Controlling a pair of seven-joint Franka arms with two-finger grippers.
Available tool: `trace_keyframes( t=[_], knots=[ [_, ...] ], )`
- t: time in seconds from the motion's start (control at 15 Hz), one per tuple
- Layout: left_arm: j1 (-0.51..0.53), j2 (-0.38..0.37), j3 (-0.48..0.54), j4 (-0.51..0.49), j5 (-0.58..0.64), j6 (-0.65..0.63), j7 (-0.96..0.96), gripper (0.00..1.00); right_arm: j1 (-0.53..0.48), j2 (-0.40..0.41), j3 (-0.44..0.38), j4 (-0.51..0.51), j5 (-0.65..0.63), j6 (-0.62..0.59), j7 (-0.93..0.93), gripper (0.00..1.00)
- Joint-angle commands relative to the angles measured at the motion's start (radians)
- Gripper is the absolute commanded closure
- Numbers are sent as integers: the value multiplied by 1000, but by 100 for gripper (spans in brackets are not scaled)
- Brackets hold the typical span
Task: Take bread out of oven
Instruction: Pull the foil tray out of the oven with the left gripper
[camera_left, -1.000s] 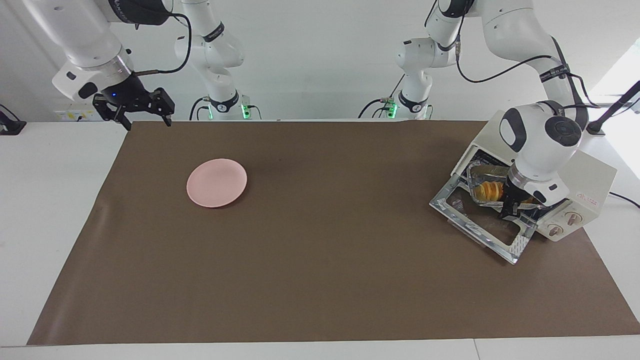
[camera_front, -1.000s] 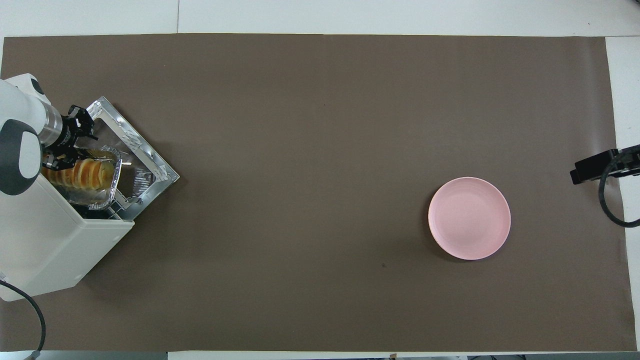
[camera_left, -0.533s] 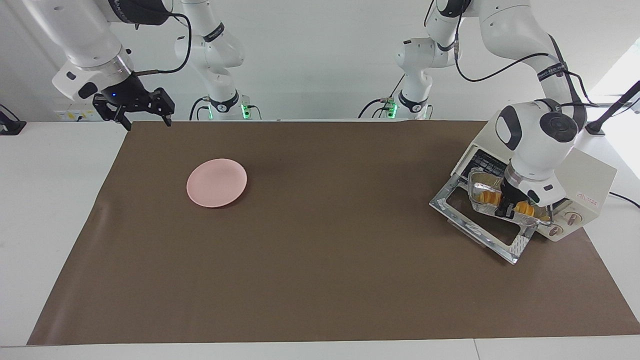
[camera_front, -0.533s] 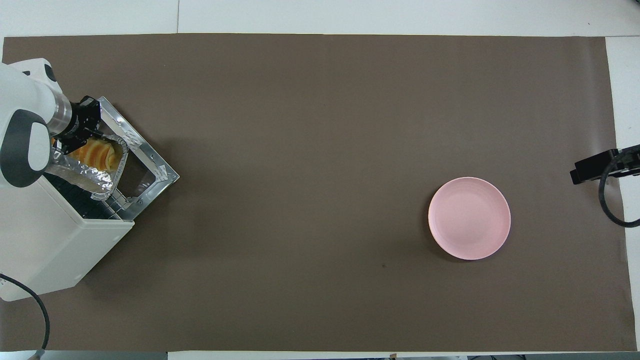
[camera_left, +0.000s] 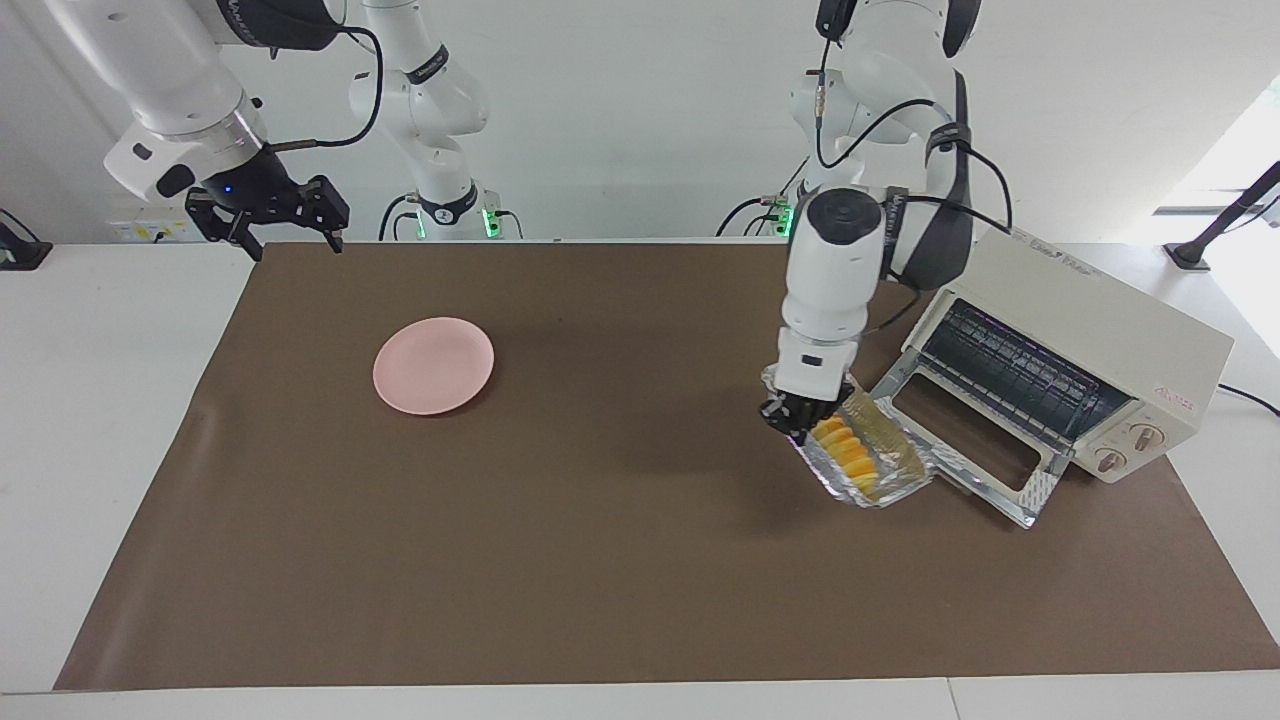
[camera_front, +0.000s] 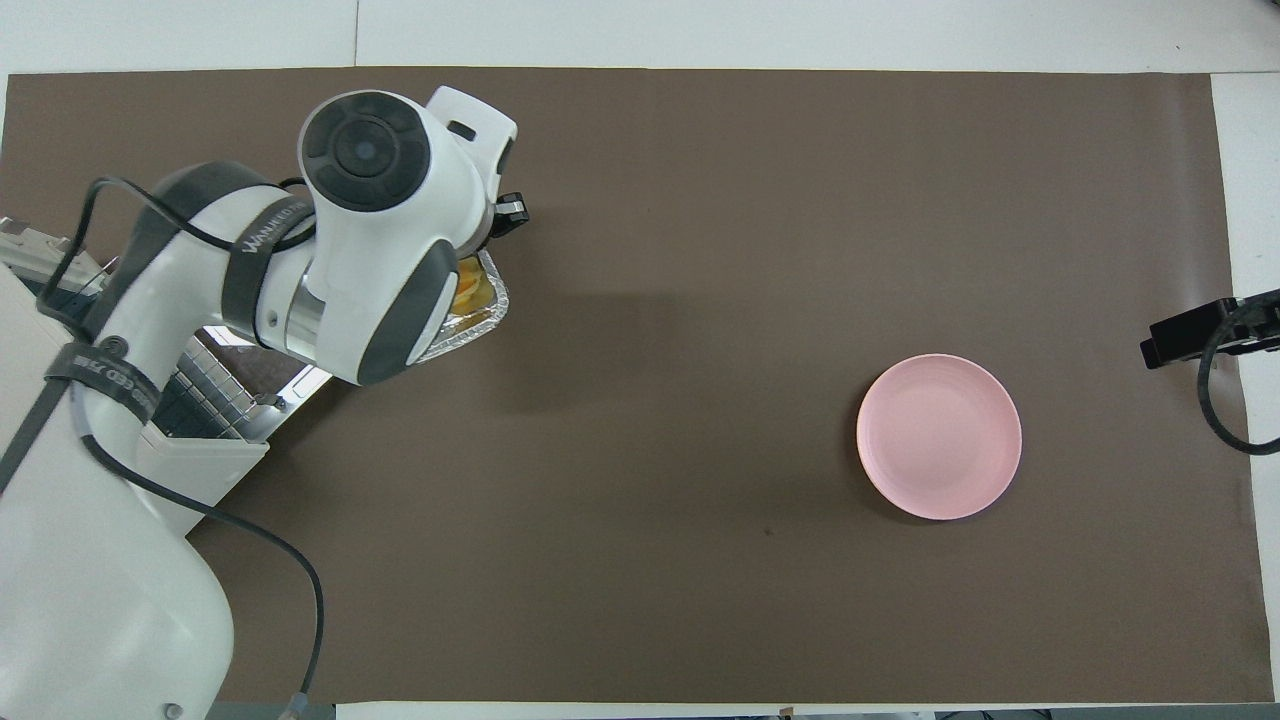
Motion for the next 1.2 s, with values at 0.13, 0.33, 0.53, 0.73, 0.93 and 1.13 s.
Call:
trace_keyframes(
  t=[0.13,0.33,0.53,0.73,0.93,1.13],
  knots=[
    [-173,136,20,86,-13,-32,68,100,-6,-23,8,-25,-9,-4,-28,0],
    [-232,194,23,119,-59,-20,62,100,-5,-25,8,-25,-9,-7,-26,0],
    [-251,196,20,106,-63,31,62,100,-6,-25,8,-25,-9,-6,-28,0],
    [-274,196,19,106,-114,48,61,100,-3,-25,11,-25,-7,-7,-25,0],
    [-274,196,19,104,-157,52,58,100,-3,-26,12,-29,-4,-7,-20,0],
    [-277,195,20,110,-168,54,29,60,-2,-34,12,-46,7,-3,-15,0]
  ],
)
